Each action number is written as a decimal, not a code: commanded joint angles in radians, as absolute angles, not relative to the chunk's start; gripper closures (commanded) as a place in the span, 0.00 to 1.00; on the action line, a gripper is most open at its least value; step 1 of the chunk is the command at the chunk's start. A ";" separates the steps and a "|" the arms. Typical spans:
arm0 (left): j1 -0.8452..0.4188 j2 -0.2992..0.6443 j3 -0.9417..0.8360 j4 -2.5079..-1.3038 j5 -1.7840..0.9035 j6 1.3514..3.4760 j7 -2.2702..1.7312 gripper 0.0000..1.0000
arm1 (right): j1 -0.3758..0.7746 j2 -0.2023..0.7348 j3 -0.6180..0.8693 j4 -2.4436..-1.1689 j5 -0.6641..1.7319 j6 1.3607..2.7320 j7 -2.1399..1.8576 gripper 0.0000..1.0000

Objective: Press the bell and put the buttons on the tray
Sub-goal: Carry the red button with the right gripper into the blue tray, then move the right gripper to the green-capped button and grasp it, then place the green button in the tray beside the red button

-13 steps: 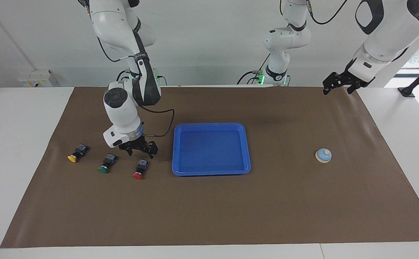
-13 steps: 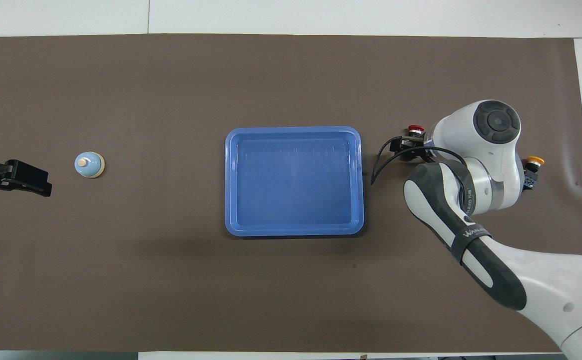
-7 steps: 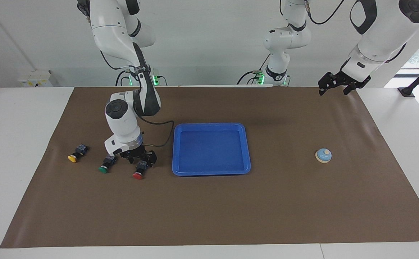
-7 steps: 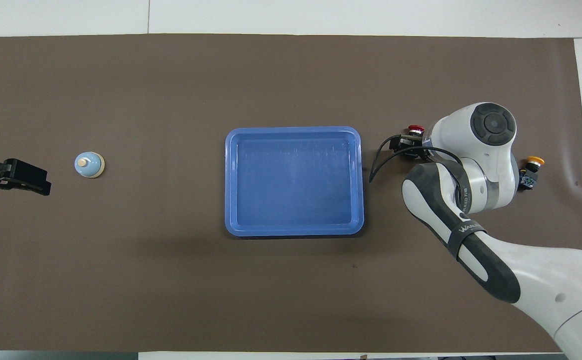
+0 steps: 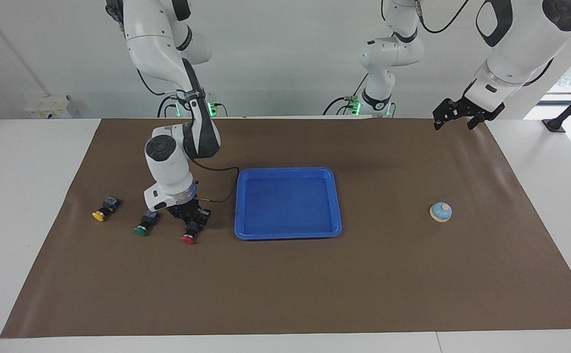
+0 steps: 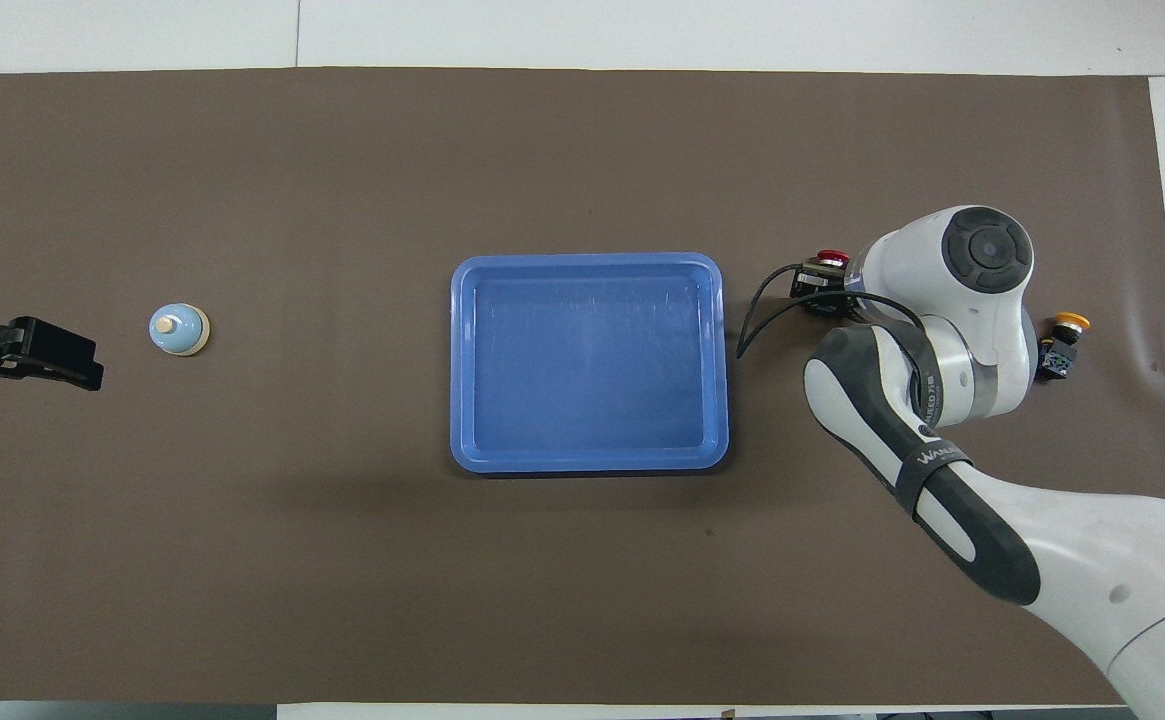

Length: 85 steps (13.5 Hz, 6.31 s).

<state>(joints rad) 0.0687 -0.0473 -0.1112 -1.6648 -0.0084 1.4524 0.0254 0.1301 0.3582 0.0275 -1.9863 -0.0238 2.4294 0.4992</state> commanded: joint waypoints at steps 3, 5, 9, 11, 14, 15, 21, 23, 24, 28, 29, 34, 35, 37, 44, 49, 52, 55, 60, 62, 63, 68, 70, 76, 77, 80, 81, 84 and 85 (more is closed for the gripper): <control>0.058 -0.055 -0.107 -1.654 0.000 1.440 0.015 0.00 | 0.207 0.347 0.034 -1.777 -0.031 2.113 0.563 1.00; 0.058 -0.048 -0.107 -1.617 0.000 1.401 0.015 0.00 | 0.286 0.347 0.035 -1.717 -0.020 2.034 0.604 1.00; 0.058 -0.052 -0.109 -1.629 0.000 1.416 0.020 0.00 | 0.418 0.337 0.035 -1.750 -0.018 2.058 0.675 1.00; 0.058 -0.057 -0.107 -1.643 -0.002 1.440 0.015 0.00 | 0.455 0.337 0.037 -1.830 -0.018 2.158 0.701 1.00; 0.060 -0.063 -0.107 -1.657 -0.002 1.448 0.014 0.00 | 0.482 0.325 0.037 -1.931 -0.018 2.264 0.722 1.00; 0.060 -0.063 -0.107 -1.657 -0.002 1.448 0.015 0.00 | 0.483 0.321 0.037 -1.971 -0.018 2.307 0.723 1.00; 0.074 -0.063 -0.103 -1.655 -0.002 1.447 0.017 0.00 | 0.459 0.286 0.034 -1.956 -0.018 2.243 0.818 0.00; 0.072 -0.061 -0.103 -1.655 0.000 1.447 0.017 0.00 | 0.379 0.238 0.031 -1.893 -0.018 2.130 0.801 0.00; 0.072 -0.063 -0.103 -1.655 0.000 1.447 0.017 0.00 | 0.342 0.226 0.031 -1.853 -0.018 2.068 0.770 0.00; 0.072 -0.063 -0.103 -1.654 0.000 1.447 0.017 0.00 | 0.128 0.198 0.021 -1.813 -0.031 1.977 0.501 0.00; 0.072 -0.063 -0.103 -1.655 0.000 1.447 0.017 0.00 | 0.074 0.195 0.021 -1.834 -0.031 1.996 0.432 0.00; 0.074 -0.063 -0.103 -1.654 -0.002 1.447 0.017 0.00 | -0.080 0.156 0.021 -2.081 -0.034 2.252 0.270 0.00; 0.072 -0.063 -0.103 -1.655 0.000 1.447 0.017 0.00 | -0.080 0.161 0.021 -2.109 -0.034 2.288 0.268 0.00; 0.072 -0.063 -0.103 -1.655 -0.002 1.447 0.017 0.00 | -0.101 0.185 0.020 -2.161 -0.041 2.389 0.255 0.00; 0.074 -0.063 -0.103 -1.654 0.000 1.447 0.017 0.00 | -0.114 0.281 0.021 -2.174 -0.046 2.574 0.229 0.68; 0.074 -0.063 -0.103 -1.654 0.000 1.447 0.017 0.00 | -0.098 0.278 0.021 -2.123 -0.044 2.490 0.244 1.00; 0.074 -0.063 -0.103 -1.655 0.000 1.447 0.017 0.00 | -0.057 0.261 0.031 -1.989 -0.044 2.261 0.291 1.00; 0.072 -0.061 -0.103 -1.655 0.000 1.447 0.017 0.00 | 0.124 0.259 0.031 -1.786 -0.044 1.986 0.518 1.00; 0.074 -0.063 -0.103 -1.654 0.000 1.447 0.017 0.00 | 0.401 0.278 0.034 -1.690 -0.020 1.927 0.756 1.00; 0.074 -0.063 -0.103 -1.655 -0.002 1.447 0.017 0.00 | 0.521 0.314 0.032 -1.690 -0.025 1.963 0.894 1.00; 0.072 -0.063 -0.103 -1.654 0.000 1.447 0.017 0.00 | 0.555 0.339 0.034 -1.690 -0.025 1.998 0.926 1.00; 0.072 -0.063 -0.103 -1.655 0.000 1.447 0.017 0.00 | 0.598 0.397 0.034 -1.773 -0.031 2.176 0.928 1.00; 0.074 -0.063 -0.103 -1.654 0.000 1.447 0.017 0.00 | 0.615 0.397 0.034 -1.843 -0.034 2.265 0.923 1.00; 0.072 -0.063 -0.103 -1.654 0.000 1.447 0.017 0.00 | 0.614 0.387 0.032 -1.853 -0.031 2.254 0.940 0.00; 0.074 -0.063 -0.103 -1.655 0.000 1.447 0.017 0.00 | 0.598 0.370 0.029 -1.841 -0.029 2.214 0.937 0.00; 0.074 -0.063 -0.103 -1.654 0.000 1.447 0.017 0.00 | 0.475 0.263 0.023 -1.778 -0.026 2.033 0.904 0.00; 0.074 -0.063 -0.103 -1.655 -0.002 1.447 0.017 0.00 | 0.419 0.221 0.023 -1.778 -0.026 1.982 0.844 0.00; 0.074 -0.063 -0.103 -1.654 0.000 1.447 0.017 0.00 | 0.237 0.140 0.021 -1.778 -0.029 1.870 0.614 0.00; 0.072 -0.063 -0.103 -1.654 0.000 1.447 0.017 0.00 | 0.180 0.129 0.021 -1.779 -0.037 1.844 0.535 0.00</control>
<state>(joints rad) 0.0712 -0.0476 -0.1031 -1.6390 -0.0084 1.4359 0.0253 0.2746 0.1563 0.0065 -1.7563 -0.0263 1.8753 0.6549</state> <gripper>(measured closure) 0.000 0.000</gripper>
